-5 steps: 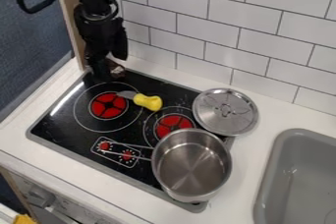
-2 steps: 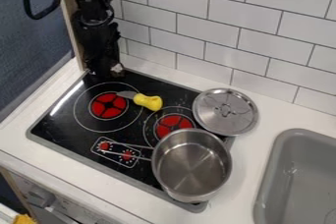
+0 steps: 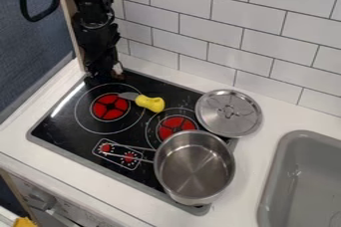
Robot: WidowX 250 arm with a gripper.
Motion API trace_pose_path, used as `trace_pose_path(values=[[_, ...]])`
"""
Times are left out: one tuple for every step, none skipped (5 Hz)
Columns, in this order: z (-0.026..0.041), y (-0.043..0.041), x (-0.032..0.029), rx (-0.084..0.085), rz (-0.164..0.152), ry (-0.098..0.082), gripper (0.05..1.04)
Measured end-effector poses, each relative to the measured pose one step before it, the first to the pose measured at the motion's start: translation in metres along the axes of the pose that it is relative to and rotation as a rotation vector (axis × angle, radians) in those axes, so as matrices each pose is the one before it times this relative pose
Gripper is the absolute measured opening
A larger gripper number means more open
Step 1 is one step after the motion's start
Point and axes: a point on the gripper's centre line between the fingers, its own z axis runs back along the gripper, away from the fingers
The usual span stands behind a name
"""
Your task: Moved the brown thing from the back left to the front left of the stove
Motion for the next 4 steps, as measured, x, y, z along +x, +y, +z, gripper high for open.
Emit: trace_pose_path(values=[[0.00814, 0.00785, -0.00254, -0.0097, 0.0078, 0.0011, 0.103], [0.01946, 0.00267, 0.00195, -0.0344, 0.0212, -0.0221, 0.102], [0.02079, 0.00885, -0.00277, -0.024, 0.033, 0.0034, 0.102], [0.02624, 0.02385, -0.00387, -0.0524, 0.0317, 0.0514, 0.102]])
